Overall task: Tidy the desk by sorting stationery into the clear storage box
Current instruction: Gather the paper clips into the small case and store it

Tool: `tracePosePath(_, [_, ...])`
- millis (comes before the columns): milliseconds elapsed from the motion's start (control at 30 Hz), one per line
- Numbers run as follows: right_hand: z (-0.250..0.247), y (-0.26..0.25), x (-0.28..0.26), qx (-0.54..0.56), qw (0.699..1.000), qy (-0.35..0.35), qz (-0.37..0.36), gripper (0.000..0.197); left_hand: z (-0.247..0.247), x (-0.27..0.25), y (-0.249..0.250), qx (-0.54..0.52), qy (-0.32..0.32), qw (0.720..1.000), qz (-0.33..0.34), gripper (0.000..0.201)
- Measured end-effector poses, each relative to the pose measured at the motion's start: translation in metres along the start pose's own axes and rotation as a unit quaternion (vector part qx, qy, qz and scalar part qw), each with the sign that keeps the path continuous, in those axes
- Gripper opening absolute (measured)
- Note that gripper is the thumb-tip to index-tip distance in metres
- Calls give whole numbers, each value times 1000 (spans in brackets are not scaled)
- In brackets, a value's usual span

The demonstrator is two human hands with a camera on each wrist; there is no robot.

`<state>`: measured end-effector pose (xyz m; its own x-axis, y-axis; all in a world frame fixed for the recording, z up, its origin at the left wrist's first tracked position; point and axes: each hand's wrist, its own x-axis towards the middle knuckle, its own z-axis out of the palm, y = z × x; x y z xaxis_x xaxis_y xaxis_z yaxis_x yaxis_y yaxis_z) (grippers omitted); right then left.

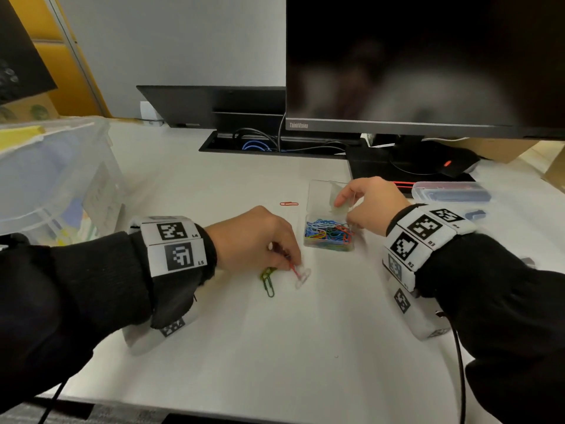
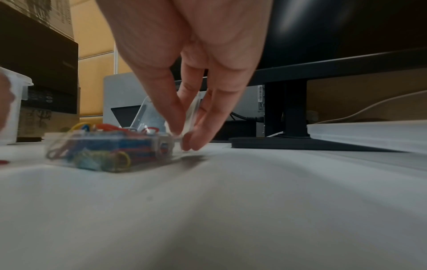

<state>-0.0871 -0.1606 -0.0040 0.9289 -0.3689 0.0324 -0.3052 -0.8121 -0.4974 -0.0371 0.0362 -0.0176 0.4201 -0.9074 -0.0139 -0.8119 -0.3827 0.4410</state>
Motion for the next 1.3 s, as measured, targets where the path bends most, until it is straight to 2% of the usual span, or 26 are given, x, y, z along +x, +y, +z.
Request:
tracePosePath(167, [0, -3, -6, 27, 1000, -12, 1, 27, -11, 10, -2, -13, 104, 994, 2, 15])
tracePosePath(333, [2, -6, -8, 47, 998, -28, -19, 26, -13, 24, 5, -20, 194, 980, 44, 13])
tracePosePath(433, [2, -8, -11, 58, 998, -29, -27, 22, -10, 36, 11, -13, 196, 979, 54, 15])
tracePosePath(533, [2, -8, -12, 60, 998, -27, -25, 20, -8, 41, 14, 14, 133, 991, 27, 21])
tracePosePath(567, [1, -8, -12, 62, 998, -24, -20, 20, -9, 41, 14, 21, 143, 989, 25, 21])
tracePosePath(667, [2, -7, -11, 67, 998, -7, 0, 25, -16, 44, 4, 66, 228, 971, -7, 22])
tracePosePath(733, [2, -7, -10, 61, 998, -1, 7, 26, -21, 50, -7, 98, 196, 971, -94, 28])
tracePosePath(800, [2, -5, -9, 63, 998, 5, 15, 27, -22, 54, -17, 116, 101, 974, -167, 35])
tracePosePath(867, [2, -3, -8, 66, 997, 11, 27, 27, -20, 55, -21, 130, 14, 977, -166, 40])
tracePosePath(933, [3, -2, -7, 65, 997, 11, 38, 25, -19, 54, -20, 126, -29, 981, -142, 39])
tracePosePath(1067, [3, 0, -6, 56, 998, 13, 34, 21, -18, 43, -15, 106, -21, 988, -112, 34])
tracePosePath(1200, [2, 0, -8, 27, 1000, -5, 9, 30, -17, 19, -20, 54, -11, 995, -78, 28])
tracePosePath(1300, [3, -1, -8, 30, 999, -20, 2, 33, -16, 4, -18, 32, -32, 997, -69, 36])
